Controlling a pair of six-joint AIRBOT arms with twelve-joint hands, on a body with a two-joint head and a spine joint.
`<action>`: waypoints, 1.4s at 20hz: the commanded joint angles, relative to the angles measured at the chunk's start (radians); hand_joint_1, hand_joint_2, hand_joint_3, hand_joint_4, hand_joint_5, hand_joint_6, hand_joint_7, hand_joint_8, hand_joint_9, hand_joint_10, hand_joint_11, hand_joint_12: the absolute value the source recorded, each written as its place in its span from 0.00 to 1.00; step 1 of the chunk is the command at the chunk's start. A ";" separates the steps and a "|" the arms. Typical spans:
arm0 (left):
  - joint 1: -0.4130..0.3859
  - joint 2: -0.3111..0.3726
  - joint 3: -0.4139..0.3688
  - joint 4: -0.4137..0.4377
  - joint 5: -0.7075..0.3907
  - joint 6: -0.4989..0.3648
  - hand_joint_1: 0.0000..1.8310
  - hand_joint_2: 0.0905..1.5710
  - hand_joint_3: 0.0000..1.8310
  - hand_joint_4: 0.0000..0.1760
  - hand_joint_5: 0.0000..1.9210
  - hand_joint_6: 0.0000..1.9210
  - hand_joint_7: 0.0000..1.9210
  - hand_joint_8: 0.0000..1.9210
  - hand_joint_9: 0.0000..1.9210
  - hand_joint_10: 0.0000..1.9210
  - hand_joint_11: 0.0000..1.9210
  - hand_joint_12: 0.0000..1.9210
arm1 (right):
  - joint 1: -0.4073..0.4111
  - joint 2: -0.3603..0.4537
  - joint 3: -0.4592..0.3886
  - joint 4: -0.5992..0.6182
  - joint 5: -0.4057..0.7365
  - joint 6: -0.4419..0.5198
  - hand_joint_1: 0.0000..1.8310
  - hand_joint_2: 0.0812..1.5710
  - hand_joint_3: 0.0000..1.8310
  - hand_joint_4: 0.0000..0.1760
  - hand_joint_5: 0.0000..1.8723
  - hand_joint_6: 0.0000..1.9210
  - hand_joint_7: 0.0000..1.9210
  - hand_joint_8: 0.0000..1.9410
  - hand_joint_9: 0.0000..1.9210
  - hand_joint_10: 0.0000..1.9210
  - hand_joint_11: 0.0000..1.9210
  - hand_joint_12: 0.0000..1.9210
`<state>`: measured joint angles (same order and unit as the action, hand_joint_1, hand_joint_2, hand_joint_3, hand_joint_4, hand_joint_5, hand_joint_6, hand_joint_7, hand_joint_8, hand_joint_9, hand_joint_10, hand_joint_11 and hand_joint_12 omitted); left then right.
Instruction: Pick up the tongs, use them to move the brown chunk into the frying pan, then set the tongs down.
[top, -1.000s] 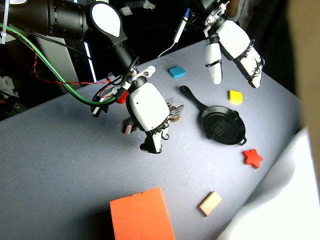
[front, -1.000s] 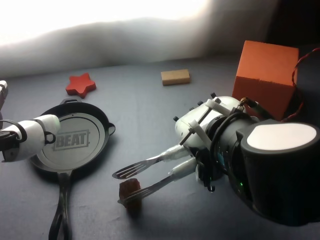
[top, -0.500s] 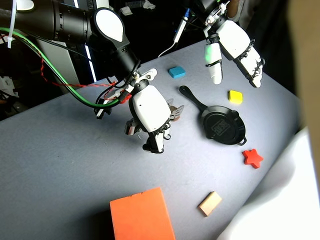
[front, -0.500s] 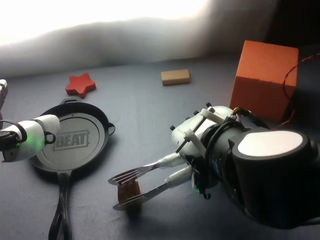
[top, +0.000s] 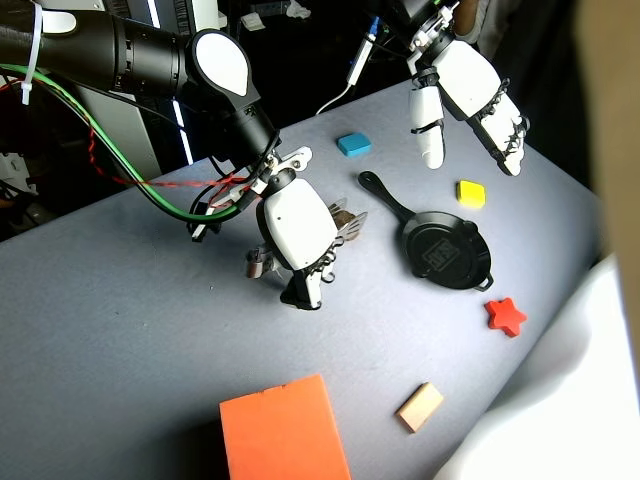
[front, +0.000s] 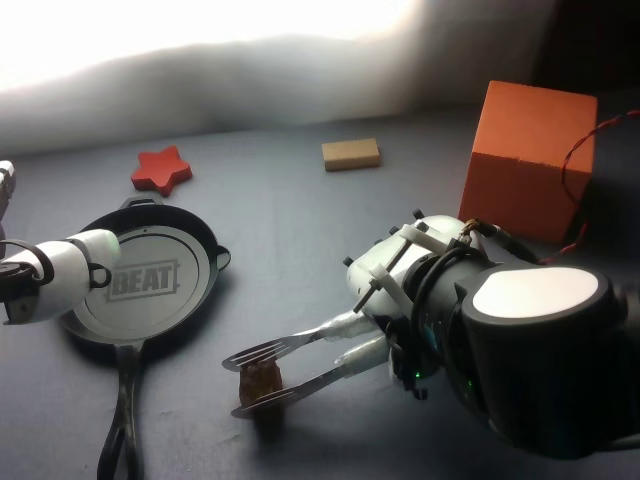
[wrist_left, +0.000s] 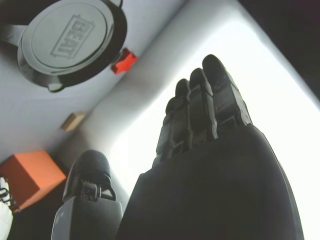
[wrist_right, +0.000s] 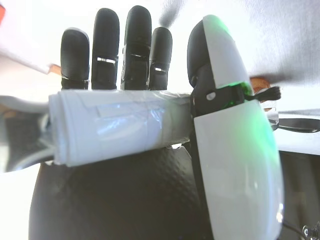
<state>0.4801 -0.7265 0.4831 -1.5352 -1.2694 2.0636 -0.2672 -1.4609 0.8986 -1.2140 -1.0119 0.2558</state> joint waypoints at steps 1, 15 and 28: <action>-0.004 0.010 -0.001 0.081 -0.069 0.000 0.00 0.78 0.00 0.08 0.01 0.00 0.06 0.00 0.06 0.00 0.00 0.23 | 0.010 0.002 0.000 -0.071 -0.014 -0.011 0.60 0.76 0.00 0.00 0.43 0.65 0.60 0.04 0.46 0.40 0.29 0.82; -0.004 0.010 -0.001 0.077 -0.069 0.002 0.00 0.78 0.00 0.13 0.04 0.00 0.06 0.00 0.08 0.00 0.00 0.28 | 0.006 0.008 -0.006 -0.071 0.007 -0.034 0.59 0.71 0.00 0.00 0.51 0.57 0.72 0.28 0.65 0.54 0.49 0.91; -0.003 0.010 -0.003 0.074 -0.069 0.003 0.00 0.78 0.00 0.22 0.03 0.00 0.05 0.00 0.05 0.00 0.00 0.26 | 0.010 0.036 -0.015 -0.071 0.035 -0.047 0.48 0.92 0.00 1.00 0.78 1.00 0.87 1.00 0.94 1.00 0.95 1.00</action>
<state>0.4801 -0.7265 0.4828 -1.5394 -1.2690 2.0651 -0.2646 -1.4326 0.8841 -1.2263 -0.9501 0.2295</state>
